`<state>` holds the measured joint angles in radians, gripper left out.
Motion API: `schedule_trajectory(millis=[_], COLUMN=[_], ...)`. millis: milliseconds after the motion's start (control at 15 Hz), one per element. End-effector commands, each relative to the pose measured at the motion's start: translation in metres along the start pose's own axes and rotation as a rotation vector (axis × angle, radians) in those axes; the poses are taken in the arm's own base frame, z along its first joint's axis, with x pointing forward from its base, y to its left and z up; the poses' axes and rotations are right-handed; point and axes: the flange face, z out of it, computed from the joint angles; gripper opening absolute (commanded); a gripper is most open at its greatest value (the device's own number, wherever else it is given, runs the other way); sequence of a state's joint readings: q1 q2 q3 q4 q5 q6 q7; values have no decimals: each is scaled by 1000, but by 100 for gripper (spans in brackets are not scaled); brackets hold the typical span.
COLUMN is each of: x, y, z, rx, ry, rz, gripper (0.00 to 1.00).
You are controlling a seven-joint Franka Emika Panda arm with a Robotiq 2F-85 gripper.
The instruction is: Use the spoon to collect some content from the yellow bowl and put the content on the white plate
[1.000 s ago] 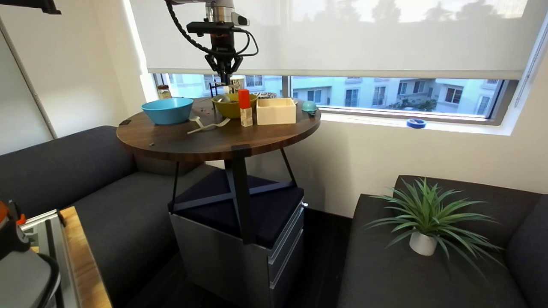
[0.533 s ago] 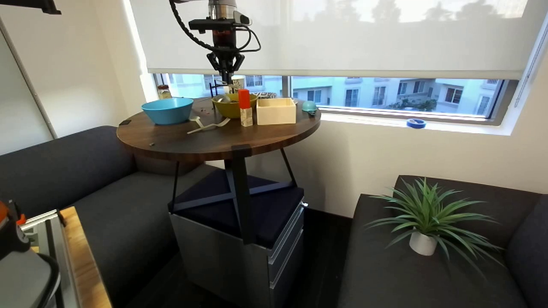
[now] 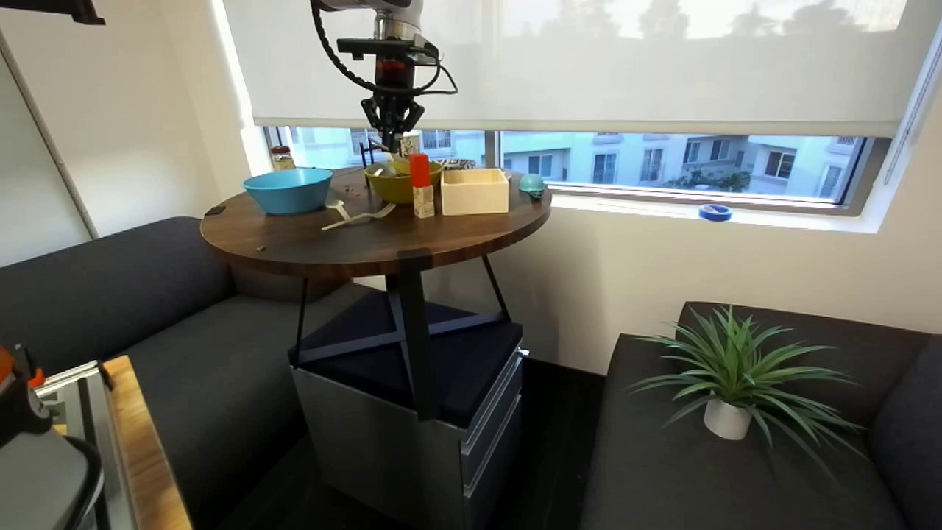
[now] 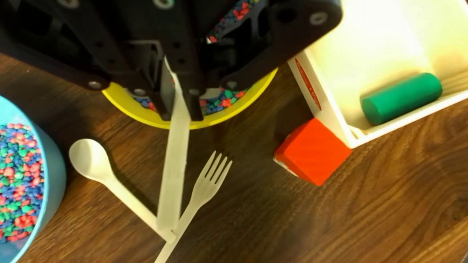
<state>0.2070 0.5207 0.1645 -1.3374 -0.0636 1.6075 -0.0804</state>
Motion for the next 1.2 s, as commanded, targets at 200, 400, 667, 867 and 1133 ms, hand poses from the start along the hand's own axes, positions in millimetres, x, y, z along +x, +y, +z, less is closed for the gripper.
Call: schedule_trajectory(millis=[200, 400, 667, 867, 1133], x=[36, 45, 52, 56, 65], y=[-1, -2, 0, 2, 3], z=[29, 40, 48, 52, 59], rx=[22, 28, 28, 12, -23], ry=[-139, -188, -227, -239, -224], rz=[48, 54, 61, 53, 38], gripper=[4, 4, 4, 4, 4])
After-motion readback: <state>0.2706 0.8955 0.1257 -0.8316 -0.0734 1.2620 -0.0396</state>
